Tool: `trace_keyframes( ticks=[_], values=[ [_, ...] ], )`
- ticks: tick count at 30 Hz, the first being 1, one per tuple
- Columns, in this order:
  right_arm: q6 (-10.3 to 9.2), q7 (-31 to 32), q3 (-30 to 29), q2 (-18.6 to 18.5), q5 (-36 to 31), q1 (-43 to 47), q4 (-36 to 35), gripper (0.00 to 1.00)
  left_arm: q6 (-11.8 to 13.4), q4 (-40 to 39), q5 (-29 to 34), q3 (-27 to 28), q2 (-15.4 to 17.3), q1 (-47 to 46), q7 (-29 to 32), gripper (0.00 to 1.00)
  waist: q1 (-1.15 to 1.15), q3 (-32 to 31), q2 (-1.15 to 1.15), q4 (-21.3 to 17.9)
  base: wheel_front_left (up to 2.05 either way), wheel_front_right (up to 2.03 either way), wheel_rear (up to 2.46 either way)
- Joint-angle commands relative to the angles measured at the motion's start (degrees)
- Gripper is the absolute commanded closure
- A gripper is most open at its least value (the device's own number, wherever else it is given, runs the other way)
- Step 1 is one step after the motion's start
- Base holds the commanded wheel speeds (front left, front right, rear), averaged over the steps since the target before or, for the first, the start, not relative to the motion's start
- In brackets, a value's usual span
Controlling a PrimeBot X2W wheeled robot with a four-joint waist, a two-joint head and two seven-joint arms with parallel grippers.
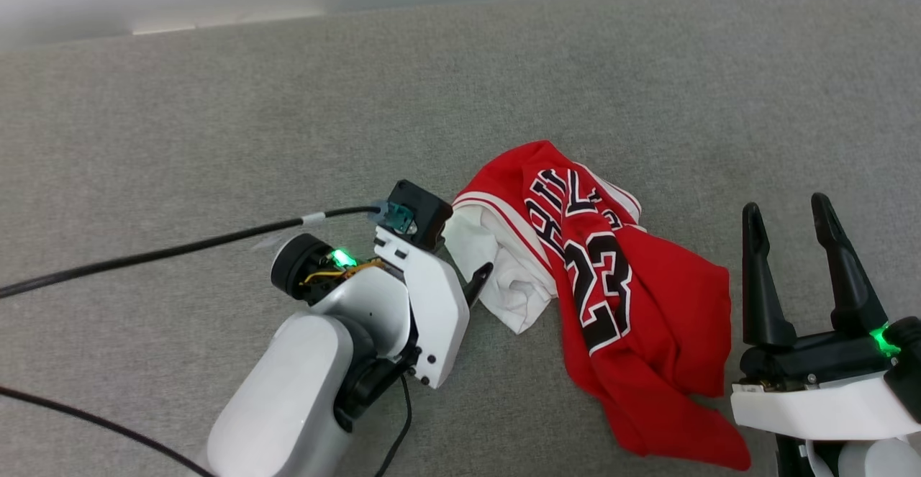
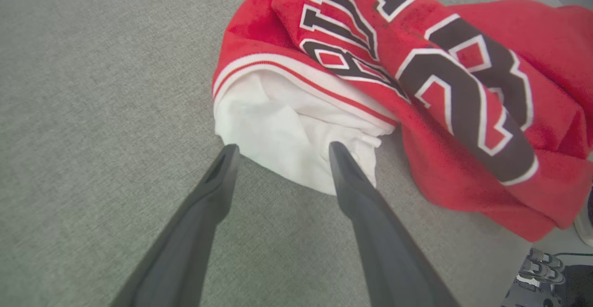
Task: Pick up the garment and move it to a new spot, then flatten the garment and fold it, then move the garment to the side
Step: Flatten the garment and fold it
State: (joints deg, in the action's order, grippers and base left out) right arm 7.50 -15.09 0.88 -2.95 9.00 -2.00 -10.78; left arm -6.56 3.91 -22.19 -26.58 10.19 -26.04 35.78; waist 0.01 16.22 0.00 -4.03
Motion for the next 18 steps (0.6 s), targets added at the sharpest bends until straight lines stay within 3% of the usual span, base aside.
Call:
trace_keyframes(
  ticks=[1,8,9,10,11,18],
  values=[
    [-0.02,-0.12,0.4,0.13,0.42,-1.48,-0.24,0.0,0.76,2.82,0.44,-0.41,-0.8,-1.77,0.68,0.0,-0.01,2.21,0.0,-1.4,0.0,0.0,0.0],
    [-0.02,-0.12,0.63,0.13,0.71,-2.26,-0.07,0.0,0.53,8.62,0.73,-2.24,-1.17,-2.54,-0.02,0.0,-0.01,3.9,0.0,-2.24,0.0,0.0,0.0],
    [-0.02,-0.12,0.61,0.13,0.68,-2.24,0.01,0.0,0.41,9.28,0.51,-2.67,-1.24,-2.38,0.14,0.22,-0.01,3.95,0.0,-2.19,0.0,0.0,0.0],
    [-0.02,-0.12,0.63,0.13,0.64,-2.2,0.11,0.0,0.2,9.91,0.27,-3.2,-1.17,-2.27,0.15,0.73,-0.01,3.93,0.0,-2.09,0.0,0.0,0.0],
    [-0.02,-0.12,0.71,0.13,0.55,-2.19,0.23,0.0,0.08,10.43,0.09,-3.65,-1.12,-2.22,-0.14,1.0,-0.01,3.87,0.0,-1.97,0.0,0.0,0.0],
    [-0.02,-0.12,0.67,0.13,-0.14,-1.8,1.2,0.0,-0.5,9.52,-2.02,-3.41,0.71,-0.18,-6.39,1.0,-0.01,1.06,0.0,-0.24,0.0,0.0,0.0]
  ],
)
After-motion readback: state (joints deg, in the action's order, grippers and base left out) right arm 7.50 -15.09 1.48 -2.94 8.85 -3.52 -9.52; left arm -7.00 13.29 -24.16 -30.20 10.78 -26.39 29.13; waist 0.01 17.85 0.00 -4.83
